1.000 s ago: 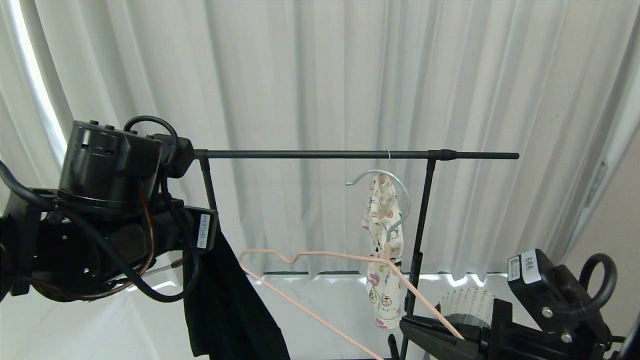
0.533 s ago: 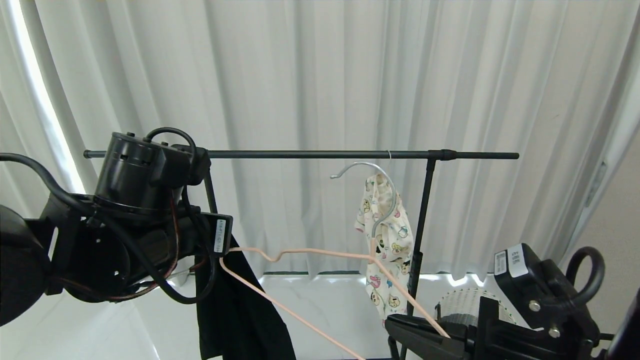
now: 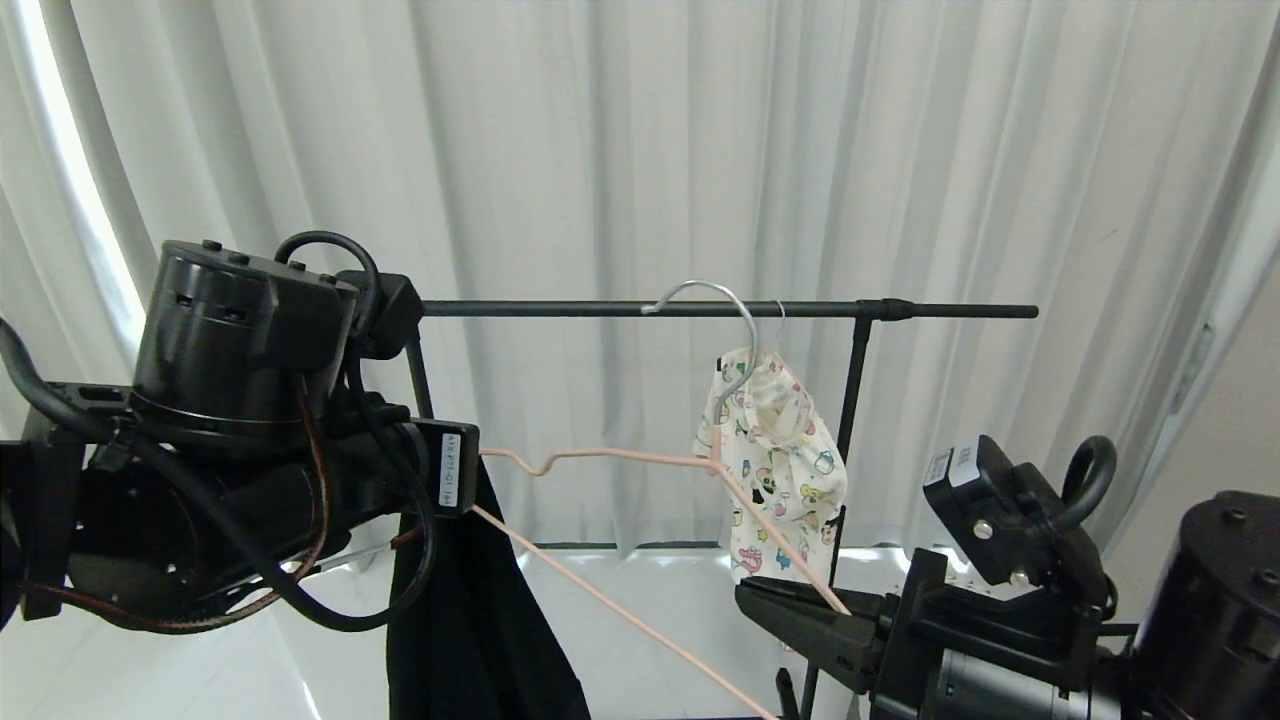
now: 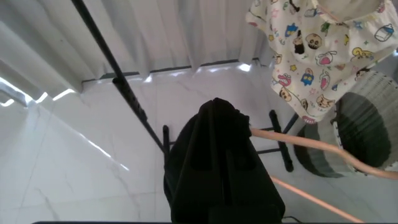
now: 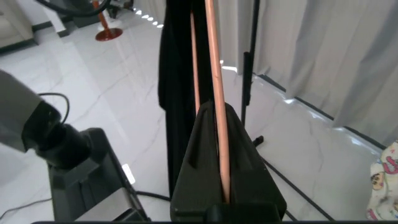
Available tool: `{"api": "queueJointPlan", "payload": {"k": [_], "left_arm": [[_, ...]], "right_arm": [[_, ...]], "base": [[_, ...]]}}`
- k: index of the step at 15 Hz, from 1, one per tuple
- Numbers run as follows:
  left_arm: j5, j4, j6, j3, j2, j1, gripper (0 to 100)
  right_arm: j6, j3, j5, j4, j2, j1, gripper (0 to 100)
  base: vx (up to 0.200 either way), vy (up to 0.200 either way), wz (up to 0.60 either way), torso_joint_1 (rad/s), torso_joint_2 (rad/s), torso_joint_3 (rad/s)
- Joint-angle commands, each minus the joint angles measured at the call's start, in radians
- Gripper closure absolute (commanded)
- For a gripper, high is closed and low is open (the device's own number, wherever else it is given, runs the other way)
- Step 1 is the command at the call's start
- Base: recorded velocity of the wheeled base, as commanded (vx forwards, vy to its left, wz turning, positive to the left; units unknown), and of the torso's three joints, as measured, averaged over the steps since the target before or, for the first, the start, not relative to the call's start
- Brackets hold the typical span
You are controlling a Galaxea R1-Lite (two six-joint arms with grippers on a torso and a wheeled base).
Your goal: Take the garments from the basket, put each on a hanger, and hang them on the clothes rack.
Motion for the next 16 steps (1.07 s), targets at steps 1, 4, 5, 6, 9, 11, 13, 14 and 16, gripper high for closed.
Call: {"api": "queueJointPlan", "payload": {"k": [1,4,5,6,9,11,13,14,16], "left_arm": [[0.000,0.001,0.002,0.000,-0.013,-0.007,100],[-0.004,0.001,0.004,0.002,-0.014,-0.030,100],[-0.004,0.001,0.025,0.002,-0.013,-0.025,100],[-0.002,0.001,0.036,0.003,-0.010,-0.002,100],[-0.002,0.001,0.045,0.005,-0.013,0.022,100],[-0.004,0.001,0.045,0.005,-0.010,0.001,100],[-0.004,0.001,0.045,0.005,-0.010,-0.018,100],[-0.004,0.001,0.045,0.003,-0.010,-0.025,100],[-0.005,0.000,0.045,-0.001,-0.016,-0.054,100]], "right_arm": [[-0.002,-0.001,0.003,0.000,0.006,0.010,100],[-0.002,-0.001,0.019,0.003,0.014,0.015,100],[-0.002,0.016,0.023,0.003,0.014,0.015,100],[-0.002,0.037,0.023,0.003,0.005,0.015,100],[-0.002,0.063,0.023,0.003,-0.029,0.015,100],[-0.002,0.047,0.022,0.003,-0.029,0.015,100],[-0.002,0.019,0.022,0.003,-0.027,0.015,100],[-0.002,0.011,0.023,0.003,-0.026,0.016,100],[-0.002,0.011,0.040,0.003,-0.015,0.033,100]], "base": [[0.000,0.000,0.00,0.000,0.00,0.000],[0.000,0.000,0.00,0.000,0.00,0.000],[0.000,0.000,0.00,0.000,0.00,0.000],[0.000,0.000,0.00,0.000,0.00,0.000],[0.000,0.000,0.00,0.000,0.00,0.000],[0.000,0.000,0.00,0.000,0.00,0.000],[0.000,0.000,0.00,0.000,0.00,0.000],[0.000,0.000,0.00,0.000,0.00,0.000],[0.000,0.000,0.00,0.000,0.00,0.000]]}}
